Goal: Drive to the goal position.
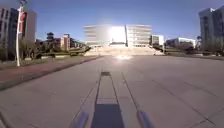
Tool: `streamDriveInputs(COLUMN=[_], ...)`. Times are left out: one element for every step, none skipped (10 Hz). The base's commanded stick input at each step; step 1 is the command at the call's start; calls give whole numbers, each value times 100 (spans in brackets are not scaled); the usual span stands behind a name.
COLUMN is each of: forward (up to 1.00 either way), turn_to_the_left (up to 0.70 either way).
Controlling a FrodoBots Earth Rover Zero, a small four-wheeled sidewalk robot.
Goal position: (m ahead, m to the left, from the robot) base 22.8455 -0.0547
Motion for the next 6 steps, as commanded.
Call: streamDriveInputs(forward=[70,70,70,70,70,70], turn_to_the_left=[0,0,0,0,0,0])
